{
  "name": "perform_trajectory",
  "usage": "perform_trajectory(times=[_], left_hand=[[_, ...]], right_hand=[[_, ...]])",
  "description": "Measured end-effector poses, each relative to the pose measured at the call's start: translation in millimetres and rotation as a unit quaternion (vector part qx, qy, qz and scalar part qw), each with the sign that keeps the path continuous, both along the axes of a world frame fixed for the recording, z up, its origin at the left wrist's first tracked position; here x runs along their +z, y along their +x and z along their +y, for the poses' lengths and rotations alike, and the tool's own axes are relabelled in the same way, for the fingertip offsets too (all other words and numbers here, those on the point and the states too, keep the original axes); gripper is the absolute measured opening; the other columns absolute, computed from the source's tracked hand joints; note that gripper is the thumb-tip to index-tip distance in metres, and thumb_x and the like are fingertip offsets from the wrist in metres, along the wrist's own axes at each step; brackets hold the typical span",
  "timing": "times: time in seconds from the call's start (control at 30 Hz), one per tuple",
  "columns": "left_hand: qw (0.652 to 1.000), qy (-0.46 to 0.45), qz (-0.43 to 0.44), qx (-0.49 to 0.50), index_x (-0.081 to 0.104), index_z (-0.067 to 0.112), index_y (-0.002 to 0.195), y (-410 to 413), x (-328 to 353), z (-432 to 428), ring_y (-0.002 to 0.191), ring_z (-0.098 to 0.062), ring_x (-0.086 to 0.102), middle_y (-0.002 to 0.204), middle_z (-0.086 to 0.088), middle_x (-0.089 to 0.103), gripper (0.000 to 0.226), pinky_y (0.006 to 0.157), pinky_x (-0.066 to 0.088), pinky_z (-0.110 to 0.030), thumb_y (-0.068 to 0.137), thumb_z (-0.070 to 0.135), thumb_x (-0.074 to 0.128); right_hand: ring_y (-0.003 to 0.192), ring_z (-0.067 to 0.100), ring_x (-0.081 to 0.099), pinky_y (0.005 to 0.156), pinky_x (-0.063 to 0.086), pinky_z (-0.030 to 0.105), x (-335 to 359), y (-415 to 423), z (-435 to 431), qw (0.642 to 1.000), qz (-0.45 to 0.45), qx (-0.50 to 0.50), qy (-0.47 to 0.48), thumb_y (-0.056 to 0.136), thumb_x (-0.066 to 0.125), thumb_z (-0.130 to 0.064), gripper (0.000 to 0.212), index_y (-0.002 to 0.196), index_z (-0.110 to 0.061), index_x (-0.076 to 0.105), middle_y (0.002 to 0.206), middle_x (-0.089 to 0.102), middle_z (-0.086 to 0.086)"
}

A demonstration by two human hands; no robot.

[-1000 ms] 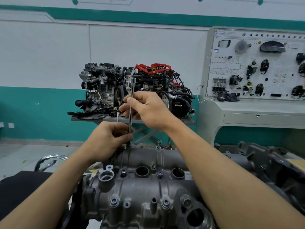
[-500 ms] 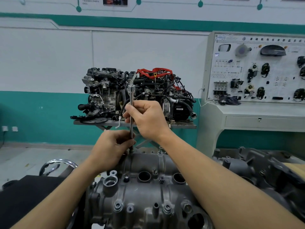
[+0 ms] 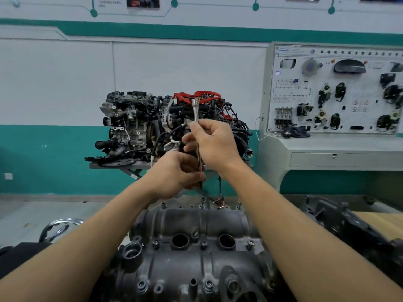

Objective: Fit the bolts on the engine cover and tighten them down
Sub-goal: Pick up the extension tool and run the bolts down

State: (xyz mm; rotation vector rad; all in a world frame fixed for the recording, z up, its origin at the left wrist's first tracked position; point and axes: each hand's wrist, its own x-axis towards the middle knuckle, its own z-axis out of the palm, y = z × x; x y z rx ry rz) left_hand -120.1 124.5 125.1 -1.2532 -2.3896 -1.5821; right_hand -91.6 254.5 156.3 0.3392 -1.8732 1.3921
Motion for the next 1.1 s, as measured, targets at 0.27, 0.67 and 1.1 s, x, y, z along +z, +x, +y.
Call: perform_trajectory(times=[0.27, 0.67, 1.1], left_hand=[[0.997, -0.056, 0.047, 0.026, 0.069, 0.009, 0.079, 0, -16, 13, 0.059, -0.007, 0.065, 0.064, 0.000, 0.070, 0.010, 0.063, 0.059, -0.024, 0.087, 0.005, 0.074], [0.993, -0.052, 0.106, 0.032, 0.072, 0.021, 0.083, -2, -27, 10, 0.066, -0.013, 0.069, 0.077, -0.002, 0.076, 0.012, 0.065, 0.058, -0.030, 0.087, 0.010, 0.075], [0.982, 0.084, 0.139, 0.093, 0.074, 0.012, 0.076, -3, -28, 19, 0.066, -0.024, 0.070, 0.068, -0.003, 0.074, 0.014, 0.063, 0.057, -0.040, 0.088, 0.018, 0.076]], right_hand=[[0.055, 0.018, 0.066, 0.060, 0.058, 0.034, -17, 9, 17, 0.999, -0.020, 0.005, 0.050, 0.102, 0.052, -0.015, 0.028, 0.086, 0.001, 0.068, 0.070, 0.071, 0.001], [0.066, 0.014, 0.069, 0.049, 0.049, 0.020, -18, 22, 25, 0.994, -0.065, 0.091, 0.013, 0.105, 0.047, -0.017, 0.020, 0.099, -0.011, 0.065, 0.084, 0.075, 0.002], [0.064, 0.019, 0.065, 0.059, 0.056, 0.029, -18, 11, 23, 0.987, -0.037, 0.146, -0.060, 0.084, 0.078, -0.013, 0.013, 0.082, -0.009, 0.066, 0.080, 0.072, 0.015]])
